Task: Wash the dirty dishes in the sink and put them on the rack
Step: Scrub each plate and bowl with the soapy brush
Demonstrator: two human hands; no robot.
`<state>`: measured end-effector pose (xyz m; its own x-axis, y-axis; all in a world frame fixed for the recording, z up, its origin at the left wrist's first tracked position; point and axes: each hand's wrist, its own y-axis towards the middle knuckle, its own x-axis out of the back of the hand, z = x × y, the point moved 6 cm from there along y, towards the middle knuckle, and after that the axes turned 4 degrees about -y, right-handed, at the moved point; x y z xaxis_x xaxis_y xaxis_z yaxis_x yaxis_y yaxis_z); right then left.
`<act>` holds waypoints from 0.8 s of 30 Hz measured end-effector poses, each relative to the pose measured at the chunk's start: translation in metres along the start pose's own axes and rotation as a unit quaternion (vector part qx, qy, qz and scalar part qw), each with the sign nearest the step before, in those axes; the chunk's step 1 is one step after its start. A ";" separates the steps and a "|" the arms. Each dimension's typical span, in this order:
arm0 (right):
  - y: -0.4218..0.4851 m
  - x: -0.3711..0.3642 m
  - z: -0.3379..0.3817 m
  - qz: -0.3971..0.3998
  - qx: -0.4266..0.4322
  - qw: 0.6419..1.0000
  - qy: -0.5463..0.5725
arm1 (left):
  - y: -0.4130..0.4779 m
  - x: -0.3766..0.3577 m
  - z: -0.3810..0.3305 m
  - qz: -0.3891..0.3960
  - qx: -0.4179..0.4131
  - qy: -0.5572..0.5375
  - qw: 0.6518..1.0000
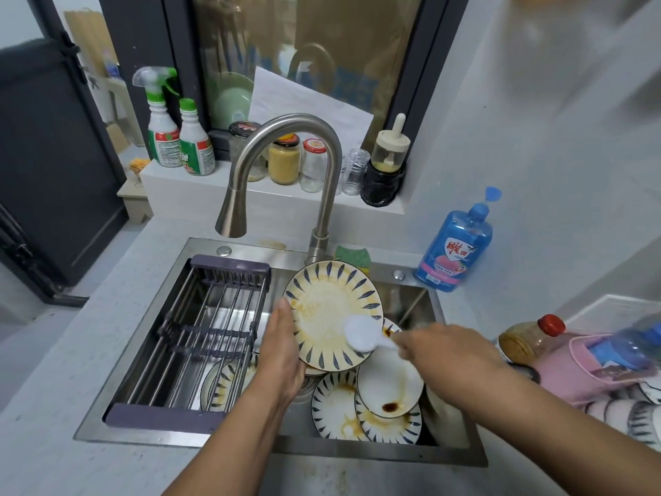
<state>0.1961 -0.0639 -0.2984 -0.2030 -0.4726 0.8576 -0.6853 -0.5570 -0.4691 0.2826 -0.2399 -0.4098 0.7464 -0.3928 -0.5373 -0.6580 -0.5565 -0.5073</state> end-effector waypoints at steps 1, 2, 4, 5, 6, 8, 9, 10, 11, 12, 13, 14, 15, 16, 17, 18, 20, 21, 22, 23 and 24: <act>0.002 0.005 -0.004 -0.017 -0.022 0.999 -0.034 | -0.001 -0.003 -0.001 0.008 -0.001 0.016 1.000; 0.004 0.010 -0.006 -0.036 -0.040 0.997 -0.059 | -0.003 -0.006 -0.001 0.020 -0.001 0.028 0.999; 0.009 0.017 -0.003 -0.077 -0.052 0.993 -0.072 | -0.002 -0.010 0.002 0.040 0.002 0.045 0.998; 0.013 0.019 0.000 -0.095 -0.049 0.992 -0.062 | -0.003 -0.011 0.004 0.044 0.010 0.057 0.997; 0.018 0.020 0.002 -0.112 -0.038 0.992 -0.044 | -0.004 -0.011 0.005 0.045 0.016 0.070 0.996; 0.025 0.019 0.012 -0.124 0.002 0.992 0.002 | -0.004 -0.011 0.008 0.047 0.027 0.093 0.994; 0.028 0.017 0.019 -0.122 0.029 0.992 0.019 | -0.004 -0.011 0.009 0.044 0.032 0.108 0.993; 0.027 0.015 0.026 -0.120 0.060 0.991 0.027 | -0.004 -0.009 0.010 0.038 0.035 0.121 0.991; 0.025 0.012 0.032 -0.115 0.089 0.989 0.030 | -0.004 -0.008 0.009 0.027 0.038 0.129 0.991; 0.022 0.011 0.035 -0.106 0.110 0.988 0.027 | -0.004 -0.007 0.010 0.018 0.049 0.123 0.991; 0.021 0.009 0.036 -0.094 0.123 0.988 0.019 | -0.003 -0.005 0.012 0.011 0.063 0.109 0.992; 0.020 0.008 0.035 -0.087 0.130 0.988 0.010 | -0.002 -0.003 0.013 0.005 0.069 0.099 0.993; 0.021 0.009 0.033 -0.088 0.130 0.988 -0.002 | -0.003 -0.003 0.013 0.003 0.067 0.093 0.993; 0.022 0.012 0.030 -0.096 0.121 0.988 -0.015 | -0.003 -0.004 0.013 0.008 0.057 0.093 0.994; 0.024 0.015 0.027 -0.105 0.103 0.989 -0.029 | -0.003 -0.006 0.012 0.016 0.045 0.091 0.995; 0.026 0.018 0.023 -0.114 0.081 0.989 -0.040 | -0.003 -0.007 0.012 0.019 0.034 0.083 0.996; 0.029 0.023 0.011 -0.125 0.033 0.990 -0.054 | -0.003 -0.008 0.008 0.009 0.020 0.065 0.998; 0.030 0.024 0.004 -0.123 0.013 0.991 -0.054 | -0.003 -0.007 0.005 -0.001 0.015 0.054 0.998; 0.030 0.024 -0.002 -0.113 0.002 0.992 -0.049 | -0.002 -0.006 0.001 -0.010 0.007 0.042 0.999; 0.030 0.022 -0.007 -0.096 0.002 0.995 -0.035 | 0.002 -0.005 -0.001 -0.016 0.002 0.031 0.999; 0.028 0.021 -0.010 -0.073 0.012 0.997 -0.016 | 0.002 -0.006 -0.005 -0.018 0.001 0.013 1.000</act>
<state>0.1661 -0.0824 -0.2915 -0.0806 -0.4064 0.9101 -0.6895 -0.6366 -0.3454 0.2771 -0.2426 -0.4040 0.7722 -0.3919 -0.5001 -0.6305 -0.5697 -0.5271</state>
